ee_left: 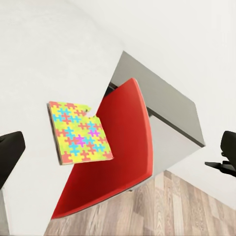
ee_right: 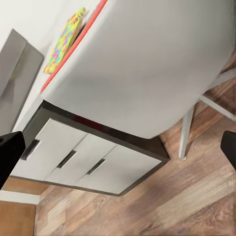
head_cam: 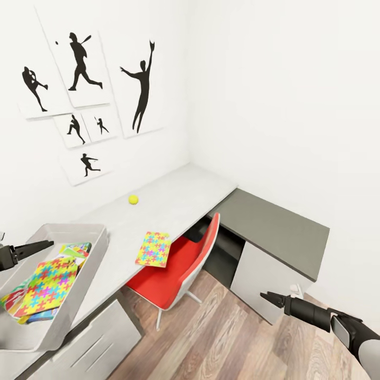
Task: Put all the toys in the child's room - the three board games (two on the bed and one on the table), the two jigsaw puzzles on the table, and the tennis ball on the table - inside the toy box on the table in the child's room.
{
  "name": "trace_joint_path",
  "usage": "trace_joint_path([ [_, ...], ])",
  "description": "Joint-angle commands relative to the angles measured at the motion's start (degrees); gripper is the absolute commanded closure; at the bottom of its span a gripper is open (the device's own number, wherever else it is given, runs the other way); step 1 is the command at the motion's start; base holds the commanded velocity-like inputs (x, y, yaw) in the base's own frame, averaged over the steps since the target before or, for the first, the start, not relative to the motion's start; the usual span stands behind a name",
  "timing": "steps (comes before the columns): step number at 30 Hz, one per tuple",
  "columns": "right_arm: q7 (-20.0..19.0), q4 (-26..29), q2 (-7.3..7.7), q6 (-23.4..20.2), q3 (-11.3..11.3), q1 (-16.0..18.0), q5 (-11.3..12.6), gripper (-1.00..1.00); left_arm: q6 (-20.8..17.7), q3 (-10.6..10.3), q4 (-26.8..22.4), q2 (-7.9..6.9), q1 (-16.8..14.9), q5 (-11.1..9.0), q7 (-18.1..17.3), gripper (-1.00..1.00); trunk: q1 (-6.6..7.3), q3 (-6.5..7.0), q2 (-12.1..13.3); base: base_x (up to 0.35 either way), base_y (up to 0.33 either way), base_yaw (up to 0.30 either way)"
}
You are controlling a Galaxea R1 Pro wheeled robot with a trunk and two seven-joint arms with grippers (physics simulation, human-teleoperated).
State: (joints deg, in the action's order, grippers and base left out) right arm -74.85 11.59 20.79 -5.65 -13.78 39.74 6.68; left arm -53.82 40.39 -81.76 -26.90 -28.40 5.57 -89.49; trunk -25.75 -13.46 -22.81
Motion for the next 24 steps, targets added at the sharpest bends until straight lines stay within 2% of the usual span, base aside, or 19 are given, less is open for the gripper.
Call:
trace_joint_path([
  [1, -0.18, -0.03, 0.01, -0.57, 0.24, 0.05, 0.52, -1.00, -0.58, 0.06, -0.07, 0.02, -0.07, 0.58, -0.51, -1.00, -0.03, -0.10, -0.11, 0.008, -0.108, -0.062],
  [5, -0.09, -0.03, -0.11, -0.55, 0.19, 0.02, 0.49, -1.00, -0.59, 0.05, -0.07, 0.07, -0.07, 0.60, -0.51, -1.00, -0.03, -0.02, -0.11, 0.005, -0.083, -0.099],
  [14, 0.04, 0.01, -0.42, -0.37, 0.16, 0.02, 0.49, -1.00, -0.59, -0.11, -0.07, 0.30, -0.07, 0.66, -0.51, -1.00, -0.03, 0.06, -0.11, 0.012, -0.209, -0.058],
  [24, 0.12, 0.01, -0.49, -0.19, 0.10, 0.00, 0.47, -1.00, -0.59, -0.27, -0.10, 1.92, -0.07, 0.74, -0.51, -1.00, -0.03, 0.07, -0.11, 0.021, -0.055, -0.006],
])
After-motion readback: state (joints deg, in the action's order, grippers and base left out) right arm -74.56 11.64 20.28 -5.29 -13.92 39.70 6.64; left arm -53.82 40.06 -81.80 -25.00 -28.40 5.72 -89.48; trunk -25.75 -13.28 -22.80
